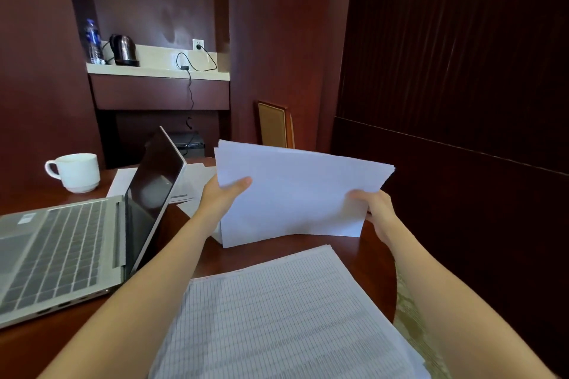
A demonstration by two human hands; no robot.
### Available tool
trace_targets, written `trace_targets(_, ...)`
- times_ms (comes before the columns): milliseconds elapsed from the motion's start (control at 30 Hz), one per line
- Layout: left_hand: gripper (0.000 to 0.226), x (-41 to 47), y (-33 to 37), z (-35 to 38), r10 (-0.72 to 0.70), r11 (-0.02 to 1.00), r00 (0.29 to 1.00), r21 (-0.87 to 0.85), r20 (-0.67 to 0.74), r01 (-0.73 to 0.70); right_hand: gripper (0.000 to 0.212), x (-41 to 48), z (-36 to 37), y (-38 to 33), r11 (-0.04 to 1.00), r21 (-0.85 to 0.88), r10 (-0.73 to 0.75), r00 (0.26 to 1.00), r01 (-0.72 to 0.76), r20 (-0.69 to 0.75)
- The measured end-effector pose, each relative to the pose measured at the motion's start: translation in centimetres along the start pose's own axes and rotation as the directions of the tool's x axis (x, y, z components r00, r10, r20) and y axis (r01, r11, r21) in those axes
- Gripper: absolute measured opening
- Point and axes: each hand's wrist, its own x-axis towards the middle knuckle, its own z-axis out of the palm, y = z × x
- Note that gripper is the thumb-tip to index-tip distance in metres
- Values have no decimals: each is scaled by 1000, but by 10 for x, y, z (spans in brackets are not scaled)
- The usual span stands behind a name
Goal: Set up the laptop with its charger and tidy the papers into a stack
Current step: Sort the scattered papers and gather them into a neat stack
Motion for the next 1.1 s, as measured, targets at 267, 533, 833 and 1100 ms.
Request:
trace_targets(267, 51, 4, -4, -4, 19, 999, 995, -40, -100, -23, 24, -4, 5, -7, 997, 26, -69, 997, 69, -20)
trace_targets(533, 47, 12, 5, -2, 88, 996, 994, -23, -71, -89, 21, 4, 11, -17, 998, 54, -38, 997, 42, -71)
trace_targets(833, 41, 8, -12, -5, 6, 998, 998, 68, -62, -2, 26, 5, 7, 0, 999, -44, 2, 1000, -2, 11)
trace_targets(1100, 62, 24, -3, -2, 110, 980, 984, 182, -139, -84, 11, 11, 6, -7, 973, -226, -61, 997, 52, -36)
